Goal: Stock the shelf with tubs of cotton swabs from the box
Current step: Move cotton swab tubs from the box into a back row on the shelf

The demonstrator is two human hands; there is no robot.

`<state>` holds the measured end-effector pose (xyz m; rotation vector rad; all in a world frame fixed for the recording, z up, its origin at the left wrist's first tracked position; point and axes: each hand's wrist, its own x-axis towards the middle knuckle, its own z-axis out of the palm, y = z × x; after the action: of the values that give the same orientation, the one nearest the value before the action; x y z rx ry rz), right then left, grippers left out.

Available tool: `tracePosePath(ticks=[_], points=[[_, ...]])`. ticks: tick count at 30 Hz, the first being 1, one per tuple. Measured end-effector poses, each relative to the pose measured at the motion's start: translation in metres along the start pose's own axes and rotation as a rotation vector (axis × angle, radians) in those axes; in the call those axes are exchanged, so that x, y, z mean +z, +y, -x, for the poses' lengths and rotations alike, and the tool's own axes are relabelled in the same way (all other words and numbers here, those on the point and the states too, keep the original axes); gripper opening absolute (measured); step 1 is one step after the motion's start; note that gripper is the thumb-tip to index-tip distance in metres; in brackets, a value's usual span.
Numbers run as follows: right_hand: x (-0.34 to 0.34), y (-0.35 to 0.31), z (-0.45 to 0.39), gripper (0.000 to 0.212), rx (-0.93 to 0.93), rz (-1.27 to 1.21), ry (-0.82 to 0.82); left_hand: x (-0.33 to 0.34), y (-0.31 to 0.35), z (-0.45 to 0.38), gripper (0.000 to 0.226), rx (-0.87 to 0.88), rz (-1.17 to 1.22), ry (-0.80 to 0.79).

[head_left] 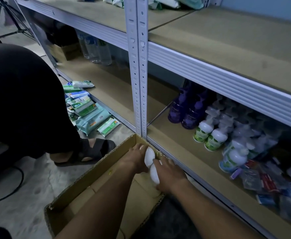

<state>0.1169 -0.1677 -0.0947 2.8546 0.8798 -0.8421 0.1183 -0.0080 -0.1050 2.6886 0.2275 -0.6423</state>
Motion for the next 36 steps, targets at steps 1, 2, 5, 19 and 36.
tracePosePath(ticks=[1,2,5,19,36], points=[[0.001,0.001,-0.002,0.090,0.000,0.005,0.003,0.001,0.001,-0.001,0.097,-0.001,0.002,0.007],[0.002,0.002,-0.003,0.090,-0.001,0.012,0.005,0.002,0.002,-0.003,0.096,-0.004,0.004,0.020],[0.004,0.003,-0.005,0.090,-0.003,0.037,0.020,0.002,0.003,-0.004,0.088,-0.014,0.029,0.037],[-0.002,0.003,0.002,0.078,-0.016,0.058,0.101,-0.001,0.004,0.003,0.089,-0.008,0.012,0.047],[-0.092,-0.006,0.085,0.085,-0.041,-0.080,0.168,-0.094,0.036,0.085,0.104,0.066,-0.126,0.118]])
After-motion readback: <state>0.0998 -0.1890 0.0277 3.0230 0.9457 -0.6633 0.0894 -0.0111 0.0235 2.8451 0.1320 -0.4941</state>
